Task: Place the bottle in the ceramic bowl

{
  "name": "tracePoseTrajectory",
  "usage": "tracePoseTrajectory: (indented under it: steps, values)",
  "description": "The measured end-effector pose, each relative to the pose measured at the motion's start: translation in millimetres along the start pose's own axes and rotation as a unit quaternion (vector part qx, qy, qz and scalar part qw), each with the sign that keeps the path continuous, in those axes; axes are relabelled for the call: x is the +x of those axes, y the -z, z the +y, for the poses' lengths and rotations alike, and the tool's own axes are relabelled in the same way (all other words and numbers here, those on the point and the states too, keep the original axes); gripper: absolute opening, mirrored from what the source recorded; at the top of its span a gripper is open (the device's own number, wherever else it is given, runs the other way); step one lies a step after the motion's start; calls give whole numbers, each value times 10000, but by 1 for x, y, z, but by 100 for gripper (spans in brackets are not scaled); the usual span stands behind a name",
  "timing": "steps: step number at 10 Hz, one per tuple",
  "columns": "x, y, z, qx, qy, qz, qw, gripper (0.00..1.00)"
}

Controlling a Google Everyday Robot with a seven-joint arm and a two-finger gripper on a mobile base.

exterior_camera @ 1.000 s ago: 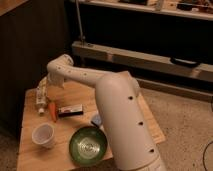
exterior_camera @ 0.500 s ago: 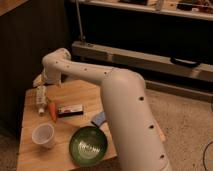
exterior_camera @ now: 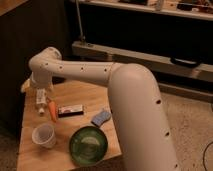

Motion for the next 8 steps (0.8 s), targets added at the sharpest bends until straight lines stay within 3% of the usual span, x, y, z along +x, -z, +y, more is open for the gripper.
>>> tracePoseTrajectory:
  steps: [4,8]
  values:
    - [44,-20,21,-199,22,44,9998,80]
    - [115,-65,75,-227,198,-201,9993,80]
